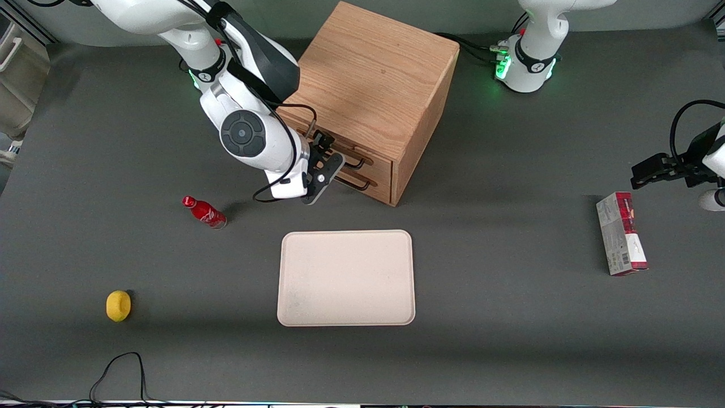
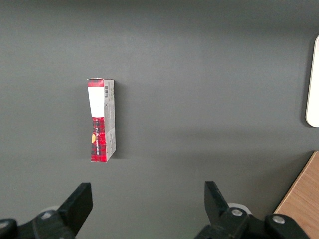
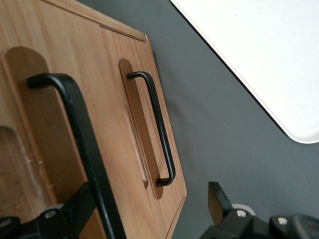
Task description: Open upper drawer
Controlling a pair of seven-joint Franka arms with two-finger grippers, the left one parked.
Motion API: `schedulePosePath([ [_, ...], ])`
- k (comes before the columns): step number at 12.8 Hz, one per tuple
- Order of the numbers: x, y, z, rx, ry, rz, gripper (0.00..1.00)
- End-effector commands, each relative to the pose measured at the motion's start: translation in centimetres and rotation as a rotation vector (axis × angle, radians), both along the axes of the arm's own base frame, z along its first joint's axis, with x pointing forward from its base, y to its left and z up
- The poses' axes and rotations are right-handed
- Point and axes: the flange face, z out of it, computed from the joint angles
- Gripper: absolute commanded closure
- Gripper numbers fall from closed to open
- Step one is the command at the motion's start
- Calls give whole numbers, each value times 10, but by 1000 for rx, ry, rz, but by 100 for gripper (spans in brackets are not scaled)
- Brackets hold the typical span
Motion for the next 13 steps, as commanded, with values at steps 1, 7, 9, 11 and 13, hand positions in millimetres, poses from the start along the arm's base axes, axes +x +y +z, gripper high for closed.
schedulePosePath([
  [1,5,0,-14,-2,-34,28,0],
  [7,44,-22,-15,-23,-89,14,0],
  [9,62,-34,-12,-16,-101,-13,0],
  [11,85,-50,-8,-2,-123,-24,0],
  [13,103,-68,-8,1,-142,-29,0],
])
